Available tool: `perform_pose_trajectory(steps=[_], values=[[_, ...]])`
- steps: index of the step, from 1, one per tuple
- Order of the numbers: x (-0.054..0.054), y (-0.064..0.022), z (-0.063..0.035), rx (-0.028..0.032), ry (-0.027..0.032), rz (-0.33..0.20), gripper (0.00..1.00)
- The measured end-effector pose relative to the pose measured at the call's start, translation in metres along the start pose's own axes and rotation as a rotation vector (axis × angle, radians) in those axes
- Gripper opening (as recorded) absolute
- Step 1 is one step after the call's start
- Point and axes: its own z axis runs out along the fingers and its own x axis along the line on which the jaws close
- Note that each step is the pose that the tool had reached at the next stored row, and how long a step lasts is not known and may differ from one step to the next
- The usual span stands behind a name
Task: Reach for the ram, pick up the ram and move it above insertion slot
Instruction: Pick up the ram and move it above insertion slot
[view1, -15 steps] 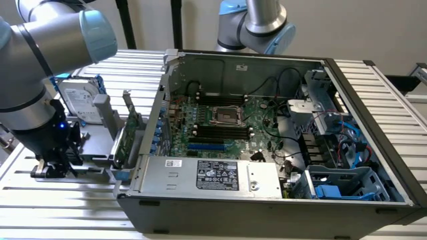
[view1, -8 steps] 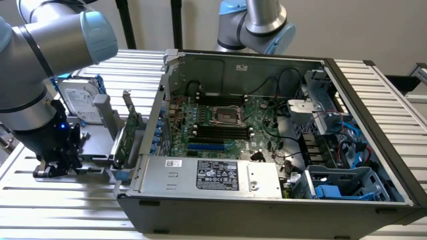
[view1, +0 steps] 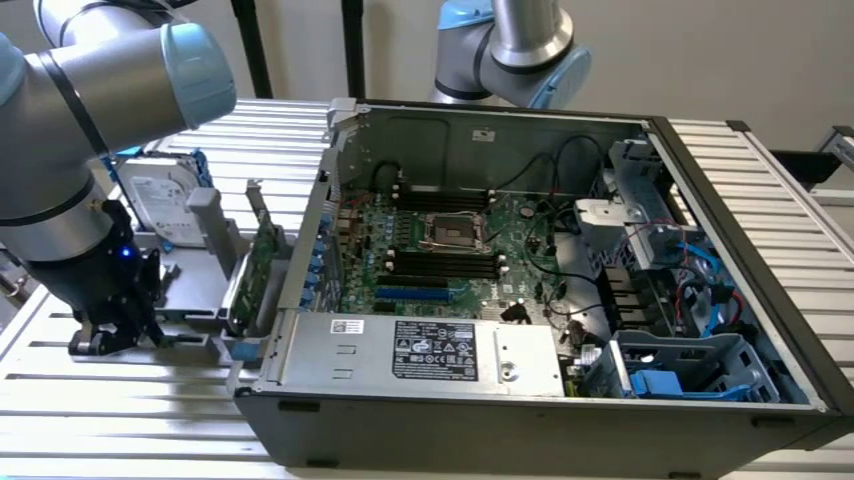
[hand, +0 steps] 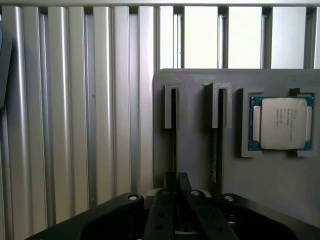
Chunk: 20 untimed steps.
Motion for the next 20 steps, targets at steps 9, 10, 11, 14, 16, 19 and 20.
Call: perform_pose_trajectory(steps=[9, 10, 11, 14, 16, 19, 20], values=[[0.0000, 0.0000, 0.0000, 0.0001, -0.0002, 0.008, 0.14], [0.0000, 0.0000, 0.0000, 0.0001, -0.0003, 0.012, 0.14], [0.0001, -0.0001, 0.0000, 0.0000, -0.0004, 0.016, 0.14], [0.0001, -0.0002, 0.0000, 0.0000, -0.0007, 0.030, 0.14], [0.0002, -0.0003, 0.0000, 0.0000, -0.0008, 0.034, 0.14], [0.0002, -0.0003, 0.0000, 0.0000, -0.0008, 0.035, 0.14], [0.0002, -0.0002, -0.0001, 0.0002, -0.0009, 0.035, 0.14]])
